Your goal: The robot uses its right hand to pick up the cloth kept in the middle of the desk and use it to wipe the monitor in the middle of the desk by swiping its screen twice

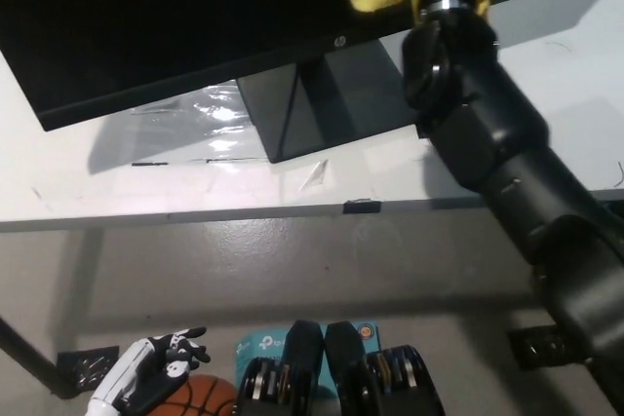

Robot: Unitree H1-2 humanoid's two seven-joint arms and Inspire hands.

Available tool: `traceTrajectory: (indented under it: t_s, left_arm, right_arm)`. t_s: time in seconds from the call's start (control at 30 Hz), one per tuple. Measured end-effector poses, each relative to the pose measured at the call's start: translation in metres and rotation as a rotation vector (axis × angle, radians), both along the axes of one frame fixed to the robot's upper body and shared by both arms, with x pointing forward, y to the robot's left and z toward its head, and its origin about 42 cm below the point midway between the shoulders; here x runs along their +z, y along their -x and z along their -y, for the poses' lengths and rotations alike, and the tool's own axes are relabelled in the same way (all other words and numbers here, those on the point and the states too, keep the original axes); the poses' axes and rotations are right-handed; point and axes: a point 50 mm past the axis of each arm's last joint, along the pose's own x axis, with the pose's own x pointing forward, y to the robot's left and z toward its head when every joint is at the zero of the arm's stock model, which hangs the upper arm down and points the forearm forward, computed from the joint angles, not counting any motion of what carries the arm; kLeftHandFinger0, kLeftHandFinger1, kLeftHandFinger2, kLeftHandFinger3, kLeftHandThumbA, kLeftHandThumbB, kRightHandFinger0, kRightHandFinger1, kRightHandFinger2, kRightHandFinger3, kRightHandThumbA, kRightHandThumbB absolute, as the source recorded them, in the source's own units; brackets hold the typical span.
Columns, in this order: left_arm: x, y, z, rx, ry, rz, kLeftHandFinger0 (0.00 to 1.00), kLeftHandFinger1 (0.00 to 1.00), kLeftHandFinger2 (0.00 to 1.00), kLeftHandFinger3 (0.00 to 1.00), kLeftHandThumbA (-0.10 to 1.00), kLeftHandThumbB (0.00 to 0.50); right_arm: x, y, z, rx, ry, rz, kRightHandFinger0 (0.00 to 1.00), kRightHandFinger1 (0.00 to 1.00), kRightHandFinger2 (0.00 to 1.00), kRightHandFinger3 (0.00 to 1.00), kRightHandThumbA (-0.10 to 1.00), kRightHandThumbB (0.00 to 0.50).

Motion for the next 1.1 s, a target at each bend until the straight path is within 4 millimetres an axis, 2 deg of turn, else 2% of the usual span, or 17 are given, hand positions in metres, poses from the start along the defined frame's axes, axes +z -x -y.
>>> traceTrajectory:
  t_s: [0.23,0.37,0.4,0.43,0.47,0.5,0.53,0.57,0.6,0.7,0.8,0.83,0.87,0.9,0.93,1.0,1.1]
  left_arm:
    - [0.001,-0.002,0.002,-0.004,0.001,0.003,0.84,0.82,0.87,1.00,0.26,0.075]
    - [0.002,-0.003,0.002,-0.004,0.001,-0.001,0.84,0.82,0.89,1.00,0.26,0.069]
    - [0.003,-0.003,0.002,-0.004,0.001,-0.001,0.84,0.82,0.89,1.00,0.26,0.076]
    - [0.003,-0.003,0.003,-0.005,0.001,-0.002,0.84,0.82,0.90,1.00,0.26,0.069]
    - [0.003,-0.003,0.003,-0.005,0.001,-0.003,0.83,0.82,0.90,1.00,0.26,0.067]
    - [0.003,-0.003,0.003,-0.005,0.001,-0.004,0.83,0.82,0.90,1.00,0.26,0.065]
    - [0.003,-0.003,0.003,-0.005,0.001,-0.005,0.83,0.82,0.90,1.00,0.25,0.065]
    - [0.003,-0.003,0.003,-0.005,0.001,-0.006,0.82,0.82,0.90,1.00,0.25,0.065]
    - [0.003,-0.003,0.003,-0.006,0.001,-0.006,0.82,0.82,0.91,1.00,0.25,0.056]
    - [0.003,-0.003,0.004,-0.007,0.002,-0.005,0.80,0.80,0.90,1.00,0.26,0.076]
    - [0.003,-0.003,0.004,-0.011,0.003,-0.006,0.78,0.79,0.88,1.00,0.26,0.078]
    - [0.003,-0.003,0.005,-0.013,0.004,-0.006,0.80,0.81,0.90,1.00,0.26,0.064]
    - [0.003,-0.003,0.005,-0.015,0.005,-0.007,0.80,0.81,0.90,1.00,0.24,0.055]
    - [0.003,-0.003,0.006,-0.017,0.005,-0.008,0.80,0.81,0.90,1.00,0.23,0.054]
    - [0.002,-0.003,0.007,-0.020,0.005,-0.009,0.82,0.83,0.91,1.00,0.23,0.052]
    - [0.002,-0.003,0.008,-0.024,0.004,-0.012,0.82,0.82,0.91,1.00,0.25,0.068]
    - [0.002,-0.003,0.009,-0.028,0.006,-0.014,0.83,0.83,0.91,1.00,0.25,0.067]
  right_arm:
    - [0.006,0.001,-0.026,0.003,-0.022,0.000,0.00,0.00,0.31,0.50,-0.10,0.042]
    - [0.016,0.007,-0.051,0.032,-0.043,0.010,0.00,0.00,0.24,0.34,-0.10,0.025]
    - [0.019,0.011,-0.061,0.050,-0.051,0.015,0.00,0.00,0.22,0.26,-0.10,0.042]
    - [0.021,0.013,-0.068,0.064,-0.058,0.020,0.00,0.00,0.22,0.25,-0.10,0.084]
    - [0.023,0.018,-0.079,0.084,-0.067,0.025,0.00,0.00,0.23,0.32,-0.10,0.109]
    - [0.025,0.022,-0.087,0.102,-0.076,0.029,0.00,0.00,0.23,0.29,-0.10,0.111]
    - [0.026,0.027,-0.098,0.124,-0.089,0.034,0.00,0.00,0.23,0.44,-0.10,0.115]
    - [0.027,0.032,-0.107,0.144,-0.099,0.035,0.00,0.00,0.18,0.39,-0.10,0.123]
    - [0.028,0.037,-0.116,0.165,-0.111,0.038,0.00,0.00,0.18,0.25,-0.10,0.163]
    - [0.030,0.050,-0.139,0.217,-0.133,0.045,0.00,0.00,0.24,0.14,-0.10,0.122]
    - [0.028,0.063,-0.161,0.276,-0.138,0.049,0.00,0.00,0.34,0.20,-0.10,0.150]
    - [0.028,0.067,-0.167,0.294,-0.140,0.050,0.00,0.03,0.41,0.22,-0.10,0.121]
    - [0.027,0.072,-0.175,0.313,-0.139,0.050,0.00,0.05,0.46,0.31,-0.10,0.139]
    - [0.026,0.076,-0.181,0.331,-0.138,0.051,0.00,0.05,0.44,0.32,-0.10,0.127]
    - [0.025,0.080,-0.186,0.347,-0.137,0.051,0.00,0.03,0.43,0.40,-0.10,0.091]
    - [0.021,0.086,-0.193,0.369,-0.132,0.050,0.00,0.00,0.37,0.33,-0.10,0.052]
    - [0.016,0.088,-0.196,0.390,-0.123,0.050,0.00,0.00,0.35,0.36,-0.10,0.031]
